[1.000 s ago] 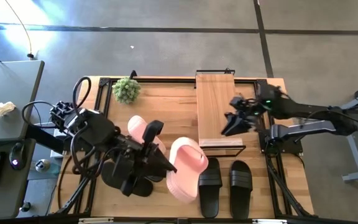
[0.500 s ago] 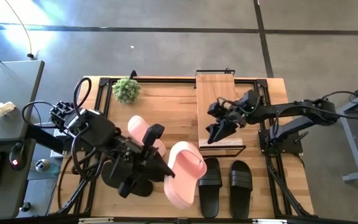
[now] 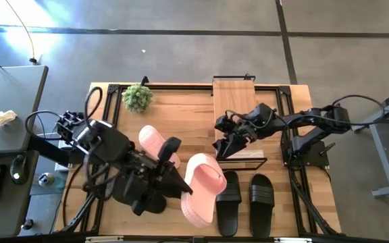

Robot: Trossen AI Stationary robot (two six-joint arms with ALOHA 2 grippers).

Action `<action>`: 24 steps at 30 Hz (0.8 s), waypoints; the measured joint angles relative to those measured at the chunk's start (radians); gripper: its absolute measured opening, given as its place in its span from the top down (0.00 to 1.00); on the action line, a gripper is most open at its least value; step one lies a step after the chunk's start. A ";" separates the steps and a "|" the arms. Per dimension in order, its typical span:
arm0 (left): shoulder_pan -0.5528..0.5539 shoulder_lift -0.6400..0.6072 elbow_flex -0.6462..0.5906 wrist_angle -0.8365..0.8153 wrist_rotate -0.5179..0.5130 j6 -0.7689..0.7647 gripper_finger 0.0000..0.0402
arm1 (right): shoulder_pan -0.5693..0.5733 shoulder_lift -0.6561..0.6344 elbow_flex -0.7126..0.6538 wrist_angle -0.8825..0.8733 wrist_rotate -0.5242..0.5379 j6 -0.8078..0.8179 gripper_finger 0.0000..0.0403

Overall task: Pick and place slides into the shelf
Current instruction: Put the pink slipper under the shelf

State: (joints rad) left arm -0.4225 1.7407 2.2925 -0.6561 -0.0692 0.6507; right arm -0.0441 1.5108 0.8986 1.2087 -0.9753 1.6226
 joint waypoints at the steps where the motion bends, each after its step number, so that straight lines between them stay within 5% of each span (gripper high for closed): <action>1: 0.005 0.007 0.000 -0.001 0.000 -0.001 0.92 | 0.007 0.011 0.025 -0.002 -0.005 0.000 0.57; 8: 0.018 0.014 0.000 0.018 -0.015 -0.003 0.92 | 0.048 0.076 0.152 -0.044 -0.064 -0.004 0.57; 24: 0.016 0.013 0.000 0.036 -0.012 0.000 0.92 | -0.079 0.084 0.134 -0.064 -0.094 -0.026 0.57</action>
State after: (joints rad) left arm -0.4068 1.7541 2.2929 -0.6203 -0.0817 0.6512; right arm -0.1230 1.5951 1.0325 1.1443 -1.0694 1.5964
